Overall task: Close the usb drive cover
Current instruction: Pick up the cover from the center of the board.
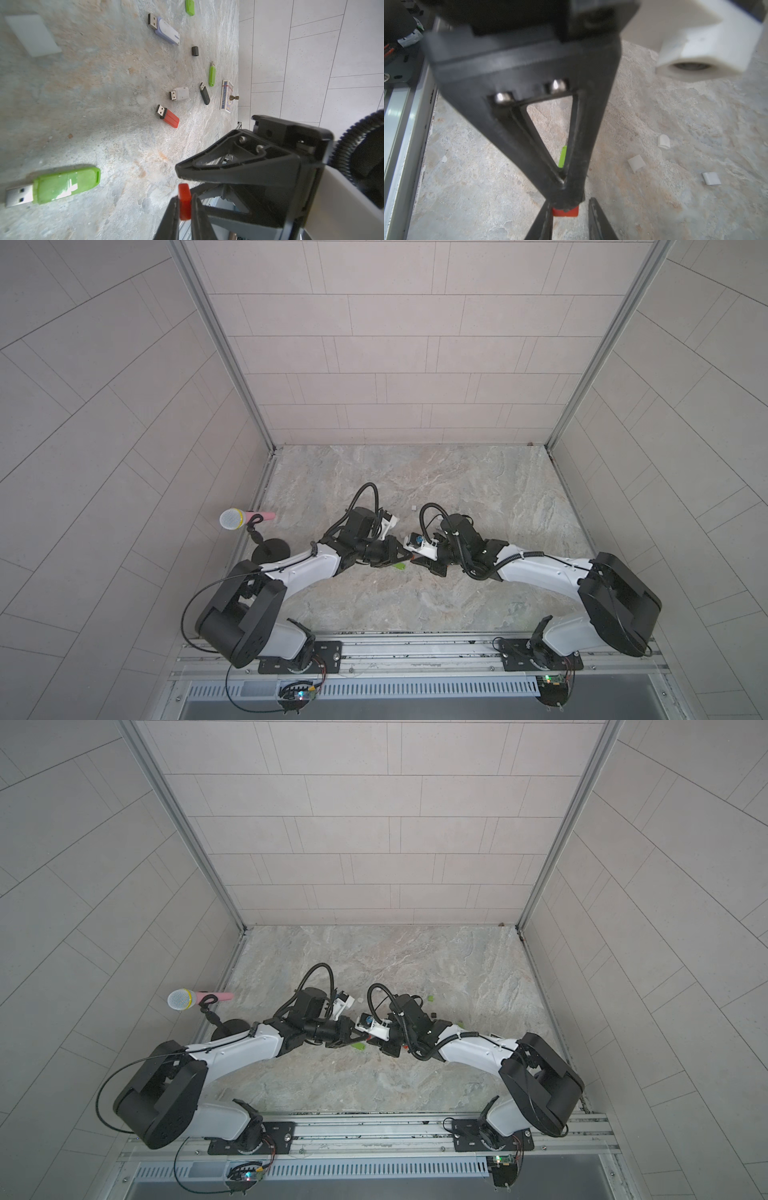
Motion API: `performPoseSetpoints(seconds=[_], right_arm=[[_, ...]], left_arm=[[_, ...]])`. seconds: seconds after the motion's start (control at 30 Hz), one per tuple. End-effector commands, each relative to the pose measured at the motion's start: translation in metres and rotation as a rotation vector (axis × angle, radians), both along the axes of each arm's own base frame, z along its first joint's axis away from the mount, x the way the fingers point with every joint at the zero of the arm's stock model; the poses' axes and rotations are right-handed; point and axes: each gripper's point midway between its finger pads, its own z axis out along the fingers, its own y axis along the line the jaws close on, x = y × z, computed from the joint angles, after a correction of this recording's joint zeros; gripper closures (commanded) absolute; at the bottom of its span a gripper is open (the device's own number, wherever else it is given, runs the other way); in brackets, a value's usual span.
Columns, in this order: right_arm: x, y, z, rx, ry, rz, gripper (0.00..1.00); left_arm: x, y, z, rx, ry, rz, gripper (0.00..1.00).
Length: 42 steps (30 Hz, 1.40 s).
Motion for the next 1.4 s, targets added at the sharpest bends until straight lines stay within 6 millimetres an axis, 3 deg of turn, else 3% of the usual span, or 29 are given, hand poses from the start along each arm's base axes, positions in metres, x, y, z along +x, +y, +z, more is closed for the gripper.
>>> performPoseSetpoints(seconds=[0.0, 0.63, 0.97, 1.17, 1.3, 1.37], right_arm=[[0.003, -0.001, 0.004, -0.005, -0.053, 0.009, 0.69], [0.005, 0.012, 0.023, 0.087, -0.052, 0.016, 0.84], [0.005, 0.012, 0.023, 0.085, -0.047, 0.020, 0.84], [0.003, 0.012, 0.024, 0.085, -0.041, 0.020, 0.83], [0.006, 0.001, 0.017, 0.036, -0.029, -0.033, 0.77], [0.016, -0.015, 0.018, 0.026, 0.007, -0.153, 0.73]], left_arm=[[0.002, -0.003, 0.014, -0.018, -0.039, -0.009, 0.85], [0.001, -0.003, 0.006, -0.008, -0.014, -0.010, 0.83], [0.002, -0.005, 0.005, -0.007, -0.008, -0.013, 0.83], [0.004, -0.006, 0.005, -0.009, -0.012, -0.013, 0.88], [0.006, -0.004, 0.011, -0.006, -0.035, 0.000, 0.88], [0.007, 0.000, 0.014, 0.004, -0.049, 0.006, 0.88]])
